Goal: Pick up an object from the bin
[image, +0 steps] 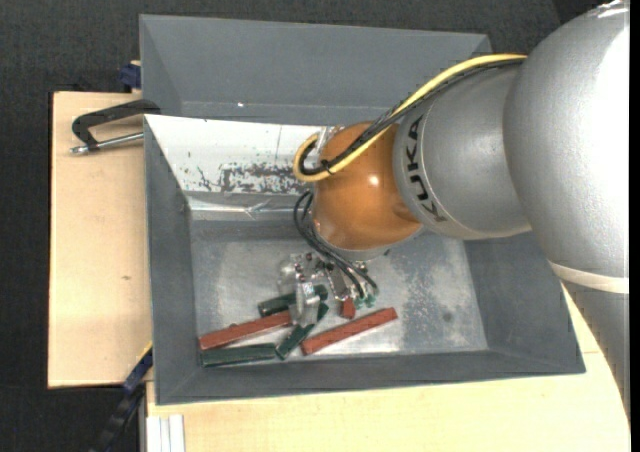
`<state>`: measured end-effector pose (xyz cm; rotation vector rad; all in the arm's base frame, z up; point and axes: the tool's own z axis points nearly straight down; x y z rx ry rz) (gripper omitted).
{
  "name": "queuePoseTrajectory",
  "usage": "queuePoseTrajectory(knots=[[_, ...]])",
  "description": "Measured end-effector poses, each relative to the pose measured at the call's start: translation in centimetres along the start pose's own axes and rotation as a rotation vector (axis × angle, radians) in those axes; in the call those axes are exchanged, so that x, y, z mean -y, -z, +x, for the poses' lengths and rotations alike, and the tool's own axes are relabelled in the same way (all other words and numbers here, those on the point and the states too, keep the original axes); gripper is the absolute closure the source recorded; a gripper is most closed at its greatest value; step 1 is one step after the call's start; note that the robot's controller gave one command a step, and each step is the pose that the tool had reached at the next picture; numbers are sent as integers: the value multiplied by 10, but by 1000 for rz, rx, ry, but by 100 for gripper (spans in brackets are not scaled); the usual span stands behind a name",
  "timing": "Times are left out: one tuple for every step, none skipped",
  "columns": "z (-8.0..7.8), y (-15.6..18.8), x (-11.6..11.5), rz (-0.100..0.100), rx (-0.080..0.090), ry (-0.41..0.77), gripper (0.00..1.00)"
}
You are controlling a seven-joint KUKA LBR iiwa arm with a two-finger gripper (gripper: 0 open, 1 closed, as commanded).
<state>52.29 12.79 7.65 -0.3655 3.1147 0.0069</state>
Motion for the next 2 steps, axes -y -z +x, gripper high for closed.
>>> queuePoseTrajectory(knots=[[0,0,0,0,0,0,100],[-5,133,-13,2,0,-16,100]])
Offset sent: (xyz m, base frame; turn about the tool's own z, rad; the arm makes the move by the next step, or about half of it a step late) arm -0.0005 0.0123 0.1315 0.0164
